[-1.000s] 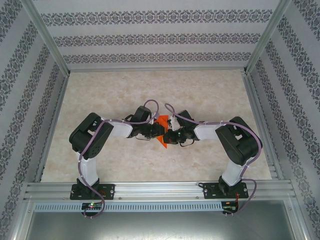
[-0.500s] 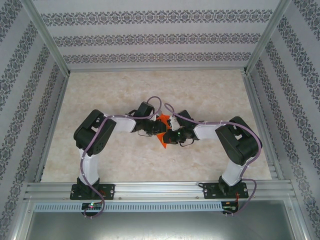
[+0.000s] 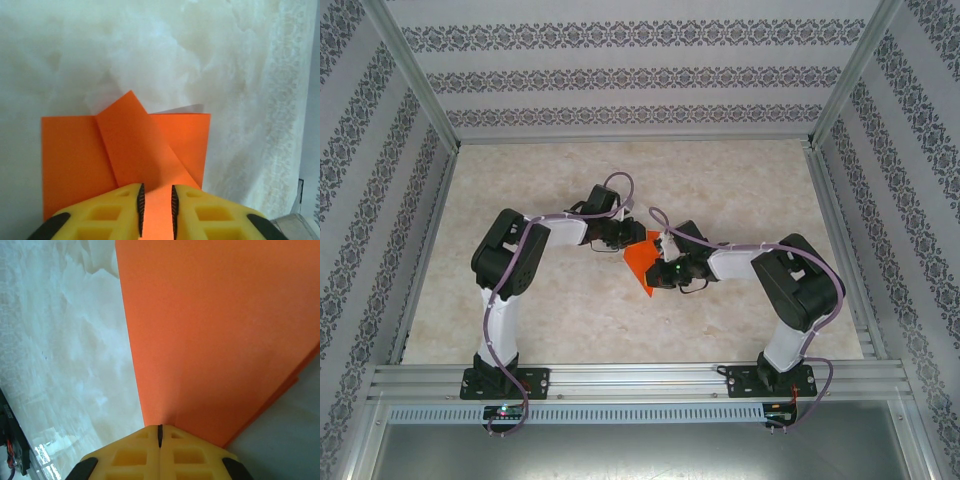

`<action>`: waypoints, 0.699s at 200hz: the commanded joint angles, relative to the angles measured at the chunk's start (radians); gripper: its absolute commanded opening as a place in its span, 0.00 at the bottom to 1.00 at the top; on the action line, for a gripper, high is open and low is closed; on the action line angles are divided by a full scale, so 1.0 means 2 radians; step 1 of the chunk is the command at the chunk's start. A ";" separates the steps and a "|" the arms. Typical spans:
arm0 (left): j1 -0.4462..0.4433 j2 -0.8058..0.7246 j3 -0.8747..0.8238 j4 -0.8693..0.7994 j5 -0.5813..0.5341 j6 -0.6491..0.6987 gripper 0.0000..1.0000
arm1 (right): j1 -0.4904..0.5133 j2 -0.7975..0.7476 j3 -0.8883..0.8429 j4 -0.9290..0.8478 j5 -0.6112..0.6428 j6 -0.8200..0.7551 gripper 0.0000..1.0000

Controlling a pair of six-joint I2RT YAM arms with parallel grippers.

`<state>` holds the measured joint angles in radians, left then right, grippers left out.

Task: Fold a paper plane with a square sheet of paper (fold left side to right side)
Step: Fourth fold the wing at the center of the table.

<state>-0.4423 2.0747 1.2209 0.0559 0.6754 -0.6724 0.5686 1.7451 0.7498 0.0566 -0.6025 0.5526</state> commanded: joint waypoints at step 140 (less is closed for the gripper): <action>0.014 -0.094 -0.122 0.122 0.053 -0.054 0.45 | -0.106 -0.353 -0.183 0.135 0.155 0.051 0.98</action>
<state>-0.3790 1.8370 0.9707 0.1986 0.7597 -0.7349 0.3832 1.0817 0.4160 0.2607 -0.2985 0.6060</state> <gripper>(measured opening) 0.450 0.975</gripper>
